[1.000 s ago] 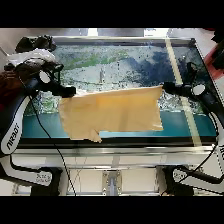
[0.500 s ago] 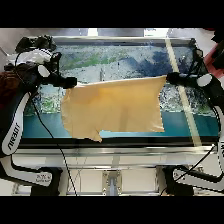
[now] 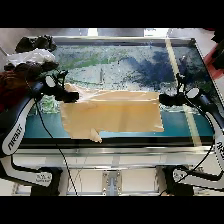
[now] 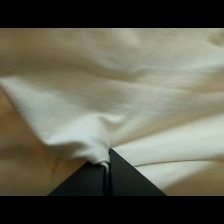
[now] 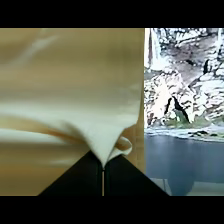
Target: Fold the shirts.
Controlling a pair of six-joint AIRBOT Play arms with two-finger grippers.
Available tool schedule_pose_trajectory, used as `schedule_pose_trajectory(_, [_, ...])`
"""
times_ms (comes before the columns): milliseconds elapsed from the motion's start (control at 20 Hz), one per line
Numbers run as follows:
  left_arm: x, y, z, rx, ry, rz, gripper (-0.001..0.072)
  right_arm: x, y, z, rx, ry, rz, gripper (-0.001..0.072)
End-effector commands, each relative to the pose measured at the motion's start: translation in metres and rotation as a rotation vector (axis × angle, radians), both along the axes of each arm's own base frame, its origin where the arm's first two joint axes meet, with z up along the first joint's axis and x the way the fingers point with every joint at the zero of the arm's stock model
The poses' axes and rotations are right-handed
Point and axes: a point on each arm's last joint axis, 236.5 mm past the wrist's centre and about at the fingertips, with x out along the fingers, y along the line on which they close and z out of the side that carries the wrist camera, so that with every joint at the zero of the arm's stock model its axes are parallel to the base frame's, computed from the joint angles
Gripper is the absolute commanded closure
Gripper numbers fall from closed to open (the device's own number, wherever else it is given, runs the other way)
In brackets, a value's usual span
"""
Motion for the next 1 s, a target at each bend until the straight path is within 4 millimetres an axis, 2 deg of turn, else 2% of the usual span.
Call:
schedule_pose_trajectory(0, [-0.007, -0.001, -0.005, -0.005, 0.024, -0.001, 0.0694, -0.002, 0.006, -0.006, 0.022, 0.006, -0.011, 0.0664])
schedule_pose_trajectory(50, [-0.006, -0.002, -0.005, -0.008, 0.024, 0.003, 0.0671, 0.001, 0.008, -0.005, 0.036, -0.003, -0.021, 0.0578])
schedule_pose_trajectory(100, [-0.005, -0.002, -0.003, -0.007, 0.02, -0.001, 0.0457, 0.003, 0.009, -0.003, 0.054, -0.01, -0.034, 0.0364])
schedule_pose_trajectory(150, [-0.005, -0.002, 0.001, -0.008, 0.022, -0.005, 0.0176, 0.004, 0.011, 0.001, 0.071, -0.017, -0.042, 0.0321])
schedule_pose_trajectory(200, [-0.006, -0.003, 0.01, -0.011, 0.032, -0.016, 0.0036, 0.004, 0.013, 0.007, 0.073, -0.021, -0.033, 0.0321])
schedule_pose_trajectory(300, [-0.01, -0.004, 0.037, -0.004, 0.015, -0.071, 0.0038, 0.001, 0.011, 0.028, 0.039, -0.026, 0.015, 0.0321])
schedule_pose_trajectory(400, [-0.014, -0.002, 0.072, -0.002, -0.06, -0.078, 0.0038, -0.007, 0.0, 0.053, -0.046, -0.044, 0.064, 0.0321])
schedule_pose_trajectory(500, [-0.027, 0.001, 0.104, -0.002, -0.147, -0.071, 0.0038, -0.022, -0.014, 0.074, -0.104, -0.056, 0.071, 0.0321])
schedule_pose_trajectory(550, [-0.038, 0.005, 0.111, 0.0, -0.175, -0.058, 0.0038, -0.03, -0.02, 0.08, -0.113, -0.049, 0.065, 0.0321])
schedule_pose_trajectory(600, [-0.057, 0.008, 0.112, -0.006, -0.174, -0.029, 0.0038, -0.04, -0.025, 0.084, -0.107, -0.035, 0.053, 0.0321])
schedule_pose_trajectory(700, [-0.098, 0.009, 0.096, -0.037, -0.124, 0.039, 0.0038, -0.057, -0.034, 0.081, -0.09, -0.011, 0.017, 0.0321])
schedule_pose_trajectory(800, [-0.137, 0.007, 0.069, -0.082, -0.067, 0.134, 0.0039, -0.07, -0.035, 0.075, -0.052, 0.003, -0.014, 0.0321])
schedule_pose_trajectory(950, [-0.182, -0.002, 0.025, -0.185, 0.017, 0.314, 0.0038, -0.077, -0.026, 0.066, -0.002, 0.02, -0.025, 0.0321])
